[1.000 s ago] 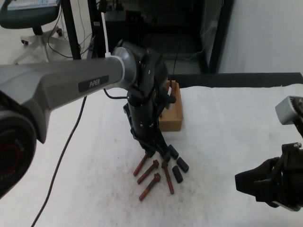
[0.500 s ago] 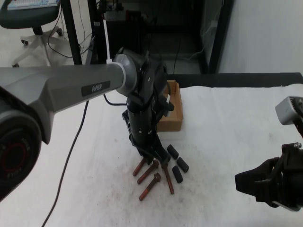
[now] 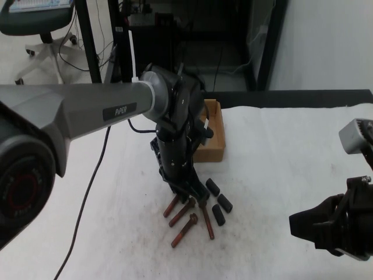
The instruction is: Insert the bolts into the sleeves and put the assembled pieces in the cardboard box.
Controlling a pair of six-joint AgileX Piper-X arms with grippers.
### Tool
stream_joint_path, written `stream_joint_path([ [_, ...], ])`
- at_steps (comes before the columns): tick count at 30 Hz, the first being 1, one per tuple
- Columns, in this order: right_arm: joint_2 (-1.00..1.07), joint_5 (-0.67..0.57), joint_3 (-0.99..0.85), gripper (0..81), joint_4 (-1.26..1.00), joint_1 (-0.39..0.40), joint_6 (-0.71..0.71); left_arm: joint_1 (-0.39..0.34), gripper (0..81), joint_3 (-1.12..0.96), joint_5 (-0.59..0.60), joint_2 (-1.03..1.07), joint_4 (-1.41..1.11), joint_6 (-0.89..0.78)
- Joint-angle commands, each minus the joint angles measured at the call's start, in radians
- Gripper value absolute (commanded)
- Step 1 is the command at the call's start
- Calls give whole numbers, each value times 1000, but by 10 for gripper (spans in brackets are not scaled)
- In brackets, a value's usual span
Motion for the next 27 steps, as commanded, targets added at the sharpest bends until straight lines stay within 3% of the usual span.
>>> stream_joint_path([
  [1,-7,-14,1,8,-4,-2,-10,7,303,0,-14,10,-17,-9],
  [4,-7,-14,1,8,-4,-2,-10,9,118,0,-14,10,2,-4],
  [5,-7,-14,1,8,-4,-2,-10,12,21,0,-14,10,9,4],
  [14,-7,-14,1,8,-4,-2,-10,15,4,0,-4,10,29,11],
  [18,-7,-14,1,8,-4,-2,-10,17,55,0,27,10,31,-2],
  [24,-7,-14,1,8,-4,-2,-10,20,288,0,40,10,68,-7],
  [27,-7,-14,1,8,-4,-2,-10,24,307,0,40,10,96,-9],
])
